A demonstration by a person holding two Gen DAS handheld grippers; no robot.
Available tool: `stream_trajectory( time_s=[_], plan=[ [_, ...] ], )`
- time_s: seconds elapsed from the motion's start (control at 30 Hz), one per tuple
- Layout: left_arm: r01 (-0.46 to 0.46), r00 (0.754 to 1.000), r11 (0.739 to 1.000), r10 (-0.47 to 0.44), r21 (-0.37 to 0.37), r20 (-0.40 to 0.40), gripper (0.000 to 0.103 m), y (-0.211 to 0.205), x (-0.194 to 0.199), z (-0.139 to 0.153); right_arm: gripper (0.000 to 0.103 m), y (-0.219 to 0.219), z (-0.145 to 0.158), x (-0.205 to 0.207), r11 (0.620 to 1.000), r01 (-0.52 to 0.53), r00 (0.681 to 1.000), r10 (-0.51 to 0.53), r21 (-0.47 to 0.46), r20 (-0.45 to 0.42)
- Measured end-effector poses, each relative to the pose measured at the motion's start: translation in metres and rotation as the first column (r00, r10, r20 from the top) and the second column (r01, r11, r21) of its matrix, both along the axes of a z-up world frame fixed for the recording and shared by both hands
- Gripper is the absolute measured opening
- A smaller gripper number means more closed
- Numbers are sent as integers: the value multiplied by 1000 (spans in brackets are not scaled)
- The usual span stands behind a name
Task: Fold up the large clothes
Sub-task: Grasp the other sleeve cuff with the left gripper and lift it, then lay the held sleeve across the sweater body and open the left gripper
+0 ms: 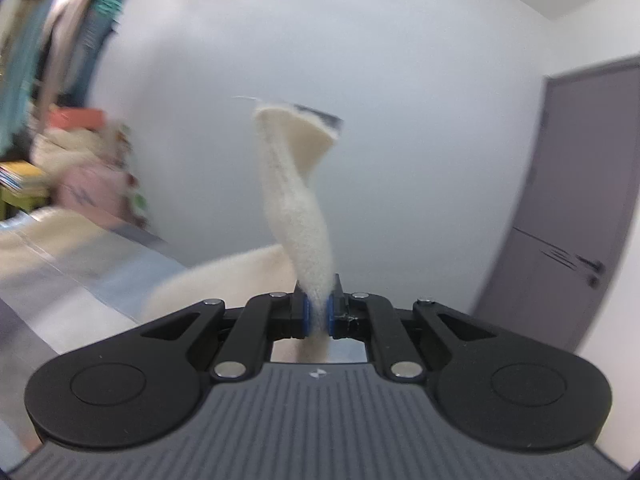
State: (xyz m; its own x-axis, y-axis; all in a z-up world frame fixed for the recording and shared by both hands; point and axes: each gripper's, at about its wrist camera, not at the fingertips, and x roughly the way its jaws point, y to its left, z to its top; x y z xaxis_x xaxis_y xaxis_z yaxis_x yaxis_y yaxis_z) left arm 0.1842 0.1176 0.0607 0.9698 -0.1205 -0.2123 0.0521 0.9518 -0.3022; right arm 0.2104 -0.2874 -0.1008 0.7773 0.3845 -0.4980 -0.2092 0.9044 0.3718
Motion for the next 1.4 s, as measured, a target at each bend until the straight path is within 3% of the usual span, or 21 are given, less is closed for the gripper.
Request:
stream_trajectory(
  time_s=[0.13, 0.27, 0.47, 0.53, 0.63, 0.77, 0.83, 0.9, 0.93, 1.0, 1.1, 1.2, 1.4],
  plan=[
    [96, 994, 995, -97, -35, -41, 9, -83, 0, -35, 27, -18, 2, -3, 998, 22, 1000, -22, 53, 12],
    [177, 976, 975, -191, -135, -106, 9, -145, 0, -93, 27, -39, 3, -2, 979, 46, 999, -49, 200, 14],
    [254, 906, 958, -284, -133, -315, 9, -225, 3, -189, 27, -69, -2, -3, 938, 126, 992, -126, 322, -20],
    [259, 879, 960, -281, -108, -387, 9, -237, 6, -213, 27, -75, -4, -2, 933, 149, 989, -146, 329, -33],
    [239, 831, 960, -280, -145, -481, 9, -223, 3, -245, 27, -81, -8, 0, 924, 152, 988, -144, 352, -49],
    [254, 823, 949, -315, -189, -474, 11, -207, 3, -244, 27, -79, -8, 1, 929, 140, 990, -134, 344, -43],
    [282, 811, 943, -332, -175, -481, 28, -204, 1, -237, 27, -79, -9, 0, 931, 132, 991, -125, 341, -43],
    [323, 781, 926, -378, -197, -497, 42, -203, -3, -231, 27, -77, -7, -1, 932, 126, 992, -120, 339, -37],
    [342, 772, 919, -393, -195, -499, 44, -203, -5, -231, 27, -76, -6, -2, 934, 127, 992, -125, 334, -30],
    [380, 763, 910, -411, -168, -499, 45, -200, -15, -224, 27, -73, -2, -5, 943, 145, 989, -150, 299, -7],
    [404, 751, 892, -450, -202, -484, 45, -181, -40, -211, 27, -63, 2, -5, 952, 135, 990, -143, 274, 11],
    [401, 766, 895, -443, -193, -466, 45, -160, -52, -201, 27, -46, 5, -6, 971, 102, 994, -110, 217, 27],
    [306, 811, 932, -363, -195, -458, 45, -115, -46, -191, 27, -6, 3, -2, 998, -1, 1000, 0, 60, 21]
  ],
)
